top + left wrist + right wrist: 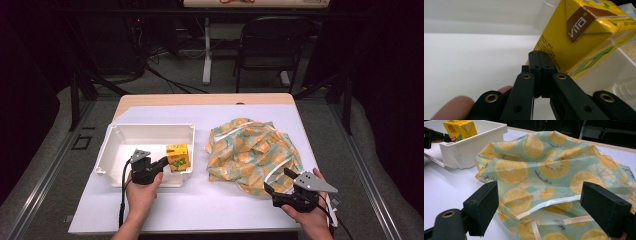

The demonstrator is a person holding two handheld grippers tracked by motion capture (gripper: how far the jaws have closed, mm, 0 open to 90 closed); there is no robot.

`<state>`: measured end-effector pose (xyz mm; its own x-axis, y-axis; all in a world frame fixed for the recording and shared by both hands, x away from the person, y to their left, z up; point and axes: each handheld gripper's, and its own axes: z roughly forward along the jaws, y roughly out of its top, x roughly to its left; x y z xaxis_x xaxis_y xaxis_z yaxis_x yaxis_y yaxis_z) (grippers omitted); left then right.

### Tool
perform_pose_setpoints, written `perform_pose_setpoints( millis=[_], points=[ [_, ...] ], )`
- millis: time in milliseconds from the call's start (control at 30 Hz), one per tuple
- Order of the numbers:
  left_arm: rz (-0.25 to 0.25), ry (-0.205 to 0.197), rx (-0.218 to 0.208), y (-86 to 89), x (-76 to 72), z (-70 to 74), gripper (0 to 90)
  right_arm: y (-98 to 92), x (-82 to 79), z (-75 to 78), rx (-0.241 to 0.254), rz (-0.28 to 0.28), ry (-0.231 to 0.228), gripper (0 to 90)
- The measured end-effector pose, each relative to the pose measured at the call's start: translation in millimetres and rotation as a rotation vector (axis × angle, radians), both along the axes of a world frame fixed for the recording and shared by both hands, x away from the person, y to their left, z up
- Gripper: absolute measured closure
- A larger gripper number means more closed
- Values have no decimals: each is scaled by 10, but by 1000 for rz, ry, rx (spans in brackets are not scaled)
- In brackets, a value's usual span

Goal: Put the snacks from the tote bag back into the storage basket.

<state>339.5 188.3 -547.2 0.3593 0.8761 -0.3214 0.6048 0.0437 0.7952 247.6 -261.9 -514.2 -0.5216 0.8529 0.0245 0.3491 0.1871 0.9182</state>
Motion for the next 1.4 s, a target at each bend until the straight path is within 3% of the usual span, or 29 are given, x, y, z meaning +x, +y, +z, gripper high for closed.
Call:
perform_pose_setpoints(
  millis=[633,833,933,1033,1133,1267,1400],
  points=[
    [15,12,0,-39,57,10,900,-98,-19,-52,-7,-38,19,144],
    [29,-14,3,40,-4,36,892,-109,-1,-59,-7,-41,22,144],
    [28,-38,-37,127,-35,65,795,-112,22,-66,-5,-41,25,144],
    [-1,-37,-62,176,-41,142,565,-110,40,-76,-3,-38,28,144],
    [-30,-61,-28,204,-84,202,395,-115,36,-72,-1,-38,25,144],
    [-79,-96,-19,261,-160,232,312,-139,35,-65,2,-42,24,144],
    [-85,-130,-7,305,-223,274,297,-142,29,-67,-2,-45,23,144]
  ],
)
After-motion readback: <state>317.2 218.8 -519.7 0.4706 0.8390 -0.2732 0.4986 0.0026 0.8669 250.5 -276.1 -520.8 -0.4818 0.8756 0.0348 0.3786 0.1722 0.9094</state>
